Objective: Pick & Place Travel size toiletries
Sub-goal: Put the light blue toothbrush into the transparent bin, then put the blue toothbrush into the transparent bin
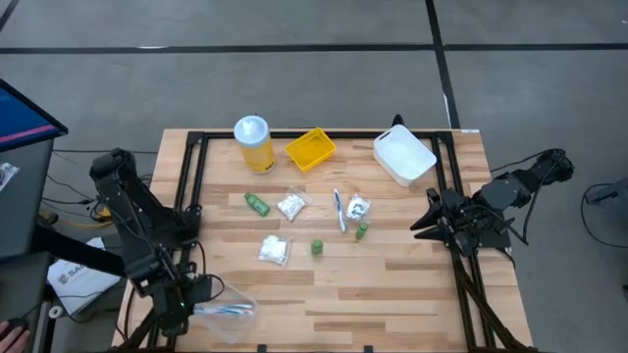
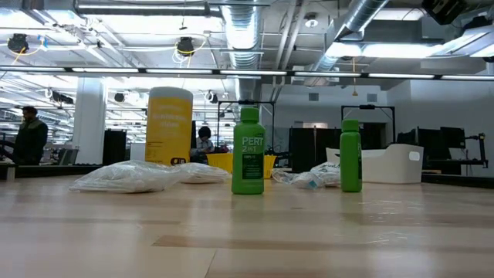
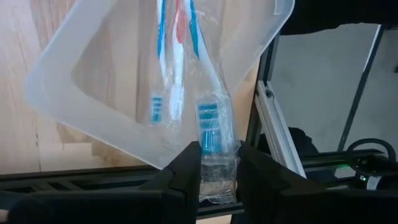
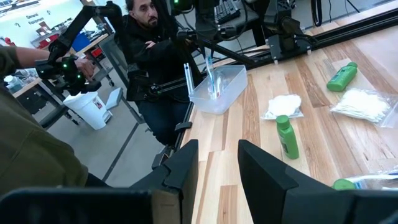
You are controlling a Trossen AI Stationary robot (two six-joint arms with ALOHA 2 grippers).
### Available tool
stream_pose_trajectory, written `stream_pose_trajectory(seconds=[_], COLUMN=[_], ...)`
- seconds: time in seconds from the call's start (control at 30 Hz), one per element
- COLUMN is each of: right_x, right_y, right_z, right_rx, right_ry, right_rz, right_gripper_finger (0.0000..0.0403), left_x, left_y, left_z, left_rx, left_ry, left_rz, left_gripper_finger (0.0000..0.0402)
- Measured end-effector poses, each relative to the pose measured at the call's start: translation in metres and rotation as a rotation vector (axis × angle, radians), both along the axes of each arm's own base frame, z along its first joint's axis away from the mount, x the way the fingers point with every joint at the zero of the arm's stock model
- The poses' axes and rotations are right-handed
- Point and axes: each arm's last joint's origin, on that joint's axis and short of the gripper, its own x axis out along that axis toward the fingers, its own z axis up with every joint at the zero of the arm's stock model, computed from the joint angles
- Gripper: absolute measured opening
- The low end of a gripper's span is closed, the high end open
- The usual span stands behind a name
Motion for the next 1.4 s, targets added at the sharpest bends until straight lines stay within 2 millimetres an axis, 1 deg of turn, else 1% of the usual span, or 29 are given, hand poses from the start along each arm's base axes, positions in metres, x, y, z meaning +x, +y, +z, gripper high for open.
stream_pose_trajectory(seconds=[0.13,0.27,0.37,0.57,0.67,0.77,0.9,0.97,1.07,1.17,1.27,1.33,1.4], right_x=[0.000,0.000,0.000,0.000,0.000,0.001,0.006,0.018,0.044,0.073,0.110,0.132,0.156], right_y=[0.000,0.000,0.000,0.000,0.000,0.000,-0.004,-0.005,-0.010,-0.020,-0.036,-0.050,-0.063], right_z=[0.000,0.000,0.000,0.000,0.000,0.002,0.001,0.001,0.000,0.006,0.010,0.007,0.003], right_rx=[-0.015,-0.014,-0.015,-0.015,-0.014,-0.012,-0.053,-0.101,-0.188,-0.191,-0.195,-0.199,-0.203], right_ry=[-0.005,-0.006,-0.006,-0.006,-0.007,-0.022,-0.032,-0.026,0.050,0.128,0.242,0.364,0.472], right_rz=[0.004,0.003,0.004,0.004,0.004,-0.021,-0.185,-0.292,-0.461,-0.581,-0.635,-0.665,-0.660], right_gripper_finger=[0.0107,0.0107,0.0107,0.0107,0.0107,0.0107,0.0107,0.0107,0.0107,0.0107,0.0108,0.0112,0.0124], left_x=[0.000,0.000,0.002,0.007,0.012,0.021,0.037,0.045,0.055,0.058,0.058,0.056,0.053], left_y=[0.001,0.001,0.001,0.004,0.007,0.012,0.024,0.032,0.046,0.060,0.072,0.080,0.086], left_z=[0.001,0.001,0.001,0.001,0.001,0.001,0.003,0.005,0.013,0.022,0.032,0.038,0.044], left_rx=[0.003,-0.001,-0.010,-0.024,-0.024,-0.028,-0.039,-0.039,-0.029,-0.006,0.024,0.043,0.054], left_ry=[-0.010,-0.005,0.000,0.012,0.012,0.022,0.001,-0.041,-0.140,-0.246,-0.347,-0.411,-0.463], left_rz=[0.006,0.004,0.008,0.032,0.057,0.129,0.211,0.246,0.316,0.377,0.428,0.471,0.506], left_gripper_finger=[0.0085,0.0113,0.0150,0.0241,0.0276,0.0291,0.0290,0.0285,0.0279,0.0274,0.0273,0.0274,0.0274])
